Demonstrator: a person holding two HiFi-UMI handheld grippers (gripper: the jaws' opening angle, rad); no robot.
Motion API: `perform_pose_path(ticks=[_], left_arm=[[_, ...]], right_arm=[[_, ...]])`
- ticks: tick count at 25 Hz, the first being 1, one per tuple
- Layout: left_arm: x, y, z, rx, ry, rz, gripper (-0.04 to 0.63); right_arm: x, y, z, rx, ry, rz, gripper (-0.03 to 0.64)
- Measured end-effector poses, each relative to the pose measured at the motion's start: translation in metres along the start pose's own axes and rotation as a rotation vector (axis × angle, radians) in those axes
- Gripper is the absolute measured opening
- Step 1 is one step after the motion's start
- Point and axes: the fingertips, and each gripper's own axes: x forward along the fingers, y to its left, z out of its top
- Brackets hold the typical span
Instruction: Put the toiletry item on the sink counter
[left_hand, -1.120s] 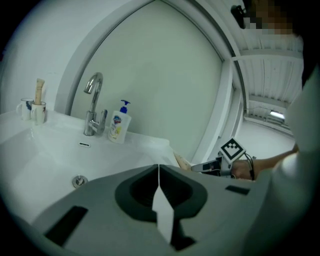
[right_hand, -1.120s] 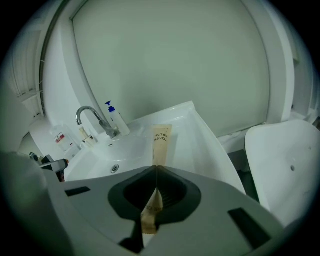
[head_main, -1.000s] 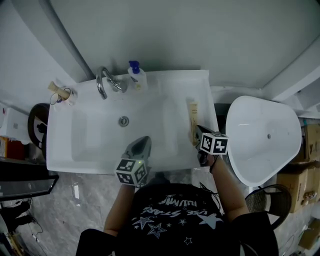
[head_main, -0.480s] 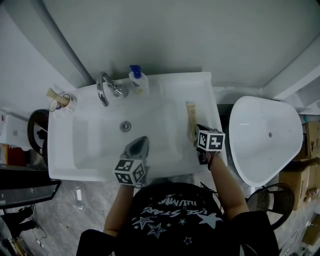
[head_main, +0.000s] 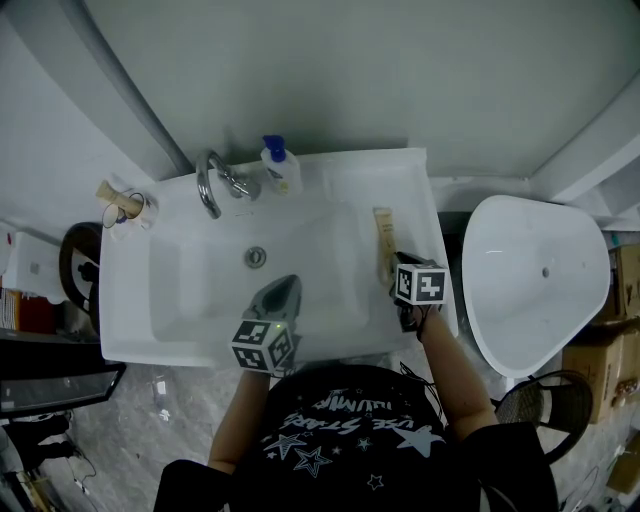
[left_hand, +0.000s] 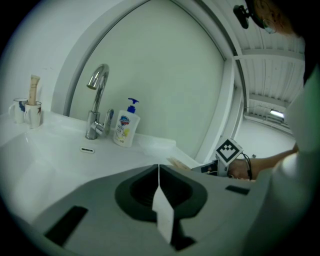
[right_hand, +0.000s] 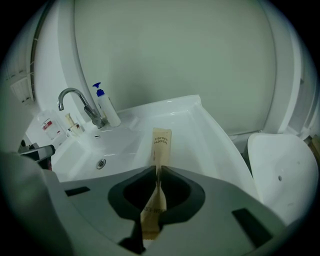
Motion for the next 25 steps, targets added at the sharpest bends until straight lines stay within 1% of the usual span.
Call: perform_pose_path(ticks=[2, 4, 5, 15, 23, 25], left_arm=[[0.0, -0.001, -0.001, 0.0, 0.002, -0.001, 0.02], [0.0, -0.003, -0.002, -0.002, 0.004, -0.002, 0.021], [0.001, -0.003, -0.003, -0.003, 0.005, -0.002, 0.02], [0.0, -0.018, 0.0, 0.008, -0.001, 0.01, 0.02], [-0.013, -0.037, -0.007, 0.01, -0.006, 0.042, 0.021], [-0.018, -0.042, -0.01, 0.008, -0.007, 0.052, 0.02]], right_arm=[[0.0, 0.0, 0.0, 0.001, 0.003, 0.005, 0.031], [0.001, 0.0, -0.001, 0.002, 0.006, 0.015, 0.077], [0.001, 0.0, -0.002, 0.003, 0.006, 0.02, 0.088], [-0.009, -0.004, 0.002, 0.002, -0.015, 0.06, 0.101], [-0.023, 0.0, 0.01, -0.009, -0.059, 0.124, 0.101], [-0.026, 0.001, 0.007, -0.016, -0.056, 0.137, 0.101]])
